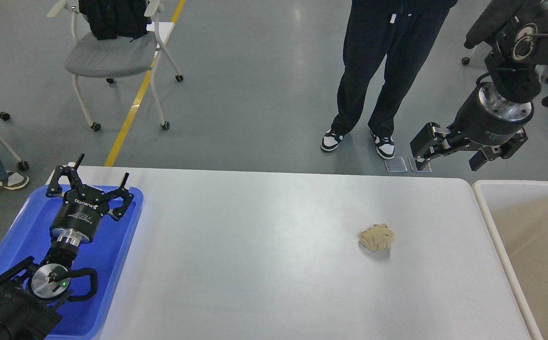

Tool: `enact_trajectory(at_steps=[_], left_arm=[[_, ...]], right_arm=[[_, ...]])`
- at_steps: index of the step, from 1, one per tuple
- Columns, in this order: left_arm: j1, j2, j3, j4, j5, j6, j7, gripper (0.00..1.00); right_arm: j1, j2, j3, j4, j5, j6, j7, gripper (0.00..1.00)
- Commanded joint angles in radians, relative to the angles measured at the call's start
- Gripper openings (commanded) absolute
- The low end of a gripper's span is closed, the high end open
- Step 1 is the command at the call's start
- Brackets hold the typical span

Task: Tidy desktop

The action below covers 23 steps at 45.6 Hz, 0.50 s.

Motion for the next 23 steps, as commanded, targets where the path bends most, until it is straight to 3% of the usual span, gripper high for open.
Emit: enact_trajectory(at_steps=[1, 23], left_arm=[[0.0, 0.0, 0.0, 0.0, 0.0, 0.0, 0.001, 0.99], [0.002, 0.0, 0.0, 0.0, 0.0, 0.0, 0.002, 0.99]], right_arm=[[0.018, -0.002, -0.002, 0.0, 0.001, 0.0, 0.0, 1.0], [0.028, 0.0, -0.016, 0.0, 0.001, 0.0, 0.0, 1.0]])
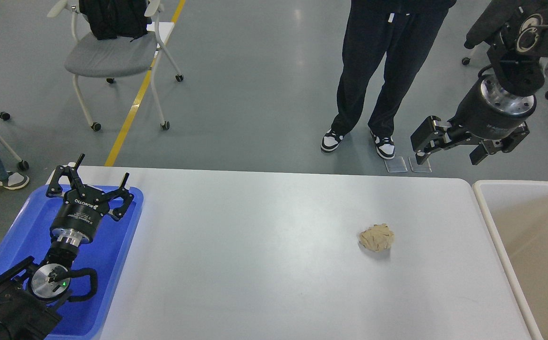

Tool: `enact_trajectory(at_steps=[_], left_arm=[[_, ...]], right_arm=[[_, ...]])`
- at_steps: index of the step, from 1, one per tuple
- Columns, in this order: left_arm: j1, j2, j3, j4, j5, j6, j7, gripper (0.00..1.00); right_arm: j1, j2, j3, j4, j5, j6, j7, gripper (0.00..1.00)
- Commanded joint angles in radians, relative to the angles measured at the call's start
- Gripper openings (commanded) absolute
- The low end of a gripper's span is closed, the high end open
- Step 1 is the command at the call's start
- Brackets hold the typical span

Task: Tidy desktop

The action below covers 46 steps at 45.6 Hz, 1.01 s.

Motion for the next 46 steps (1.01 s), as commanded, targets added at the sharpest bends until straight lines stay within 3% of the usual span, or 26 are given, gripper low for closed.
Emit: enact_trajectory(at_steps=[1, 46], left_arm=[[0.0, 0.0, 0.0, 0.0, 0.0, 0.0, 0.001, 0.99], [0.0, 0.0, 0.0, 0.0, 0.002, -0.002, 0.001, 0.99]], right_arm=[[0.009, 0.001, -0.015, 0.0, -0.001, 0.0, 0.0, 1.0], [0.006, 0.013, -0.026, 0.0, -0.096, 0.0, -0.005, 1.0]])
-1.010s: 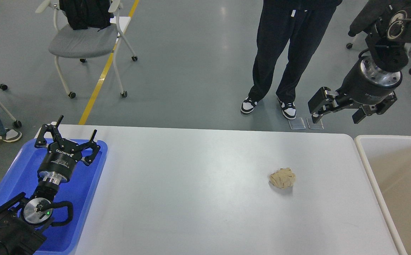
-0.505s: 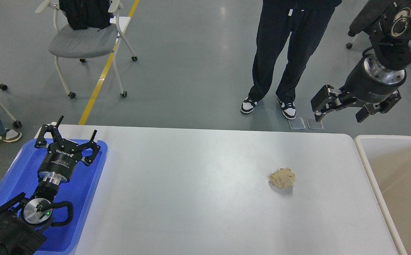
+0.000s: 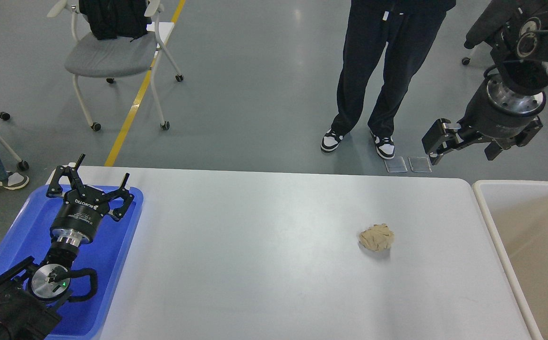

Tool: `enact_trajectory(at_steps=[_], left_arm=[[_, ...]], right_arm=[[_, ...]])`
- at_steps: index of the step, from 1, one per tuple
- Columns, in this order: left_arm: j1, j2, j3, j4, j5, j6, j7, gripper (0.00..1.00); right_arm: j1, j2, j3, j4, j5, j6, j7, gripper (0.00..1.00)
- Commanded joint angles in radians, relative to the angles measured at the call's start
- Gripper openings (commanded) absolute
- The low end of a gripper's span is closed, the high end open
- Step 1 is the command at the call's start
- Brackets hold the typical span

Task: Tidy desktop

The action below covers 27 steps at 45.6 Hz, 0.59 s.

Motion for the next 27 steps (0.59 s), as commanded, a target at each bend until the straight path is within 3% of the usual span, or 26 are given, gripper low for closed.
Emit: enact_trajectory(at_steps=[1, 27], left_arm=[[0.0, 0.0, 0.0, 0.0, 0.001, -0.001, 0.0, 0.99], [0.0, 0.0, 0.0, 0.0, -0.001, 0.001, 0.0, 0.99]], right_arm=[[-0.002, 0.001, 0.001, -0.001, -0.011, 0.0, 0.0, 1.0], [-0.008, 0.007, 0.005, -0.004, -0.01, 0.0, 0.003, 1.0]])
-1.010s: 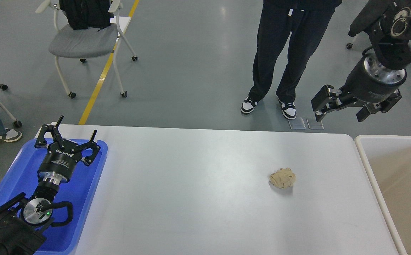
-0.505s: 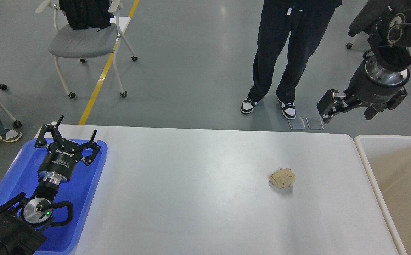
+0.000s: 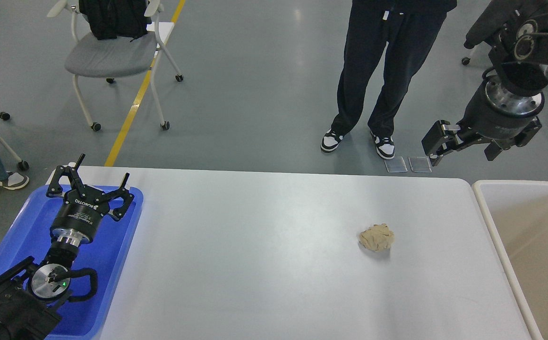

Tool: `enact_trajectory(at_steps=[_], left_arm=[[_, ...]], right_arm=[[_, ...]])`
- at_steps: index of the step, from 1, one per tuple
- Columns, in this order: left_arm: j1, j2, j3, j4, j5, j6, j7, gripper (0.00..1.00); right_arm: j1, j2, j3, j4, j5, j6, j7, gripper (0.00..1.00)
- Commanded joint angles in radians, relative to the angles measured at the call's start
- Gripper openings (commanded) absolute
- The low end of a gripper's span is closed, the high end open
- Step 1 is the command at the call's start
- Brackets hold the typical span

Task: Tidy desktop

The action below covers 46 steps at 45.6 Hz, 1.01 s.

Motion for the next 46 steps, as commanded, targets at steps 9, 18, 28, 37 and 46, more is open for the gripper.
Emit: enact_trajectory(at_steps=[9, 18, 28, 37, 46], left_arm=[[0.0, 0.0, 0.0, 0.0, -0.001, 0.0, 0.0, 0.99], [0.0, 0.0, 0.0, 0.0, -0.001, 0.0, 0.0, 0.99], [0.003, 0.002, 0.0, 0.0, -0.001, 0.001, -0.003, 0.99], [0.003, 0.002, 0.0, 0.0, -0.001, 0.001, -0.002, 0.99], [0.001, 0.0, 0.0, 0.0, -0.001, 0.001, -0.002, 0.99]], right_arm=[[0.023, 0.0, 0.041, -0.002, 0.023, 0.0, 0.004, 1.0], [-0.004, 0.011, 0.055, -0.001, 0.091, 0.0, 0.004, 1.0], [-0.006, 0.046, 0.092, 0.005, 0.095, 0.0, 0.002, 1.0], [0.006, 0.037, 0.062, 0.002, 0.095, 0.0, 0.002, 1.0], [0.031, 0.034, 0.026, 0.016, 0.108, 0.0, 0.002, 1.0]])
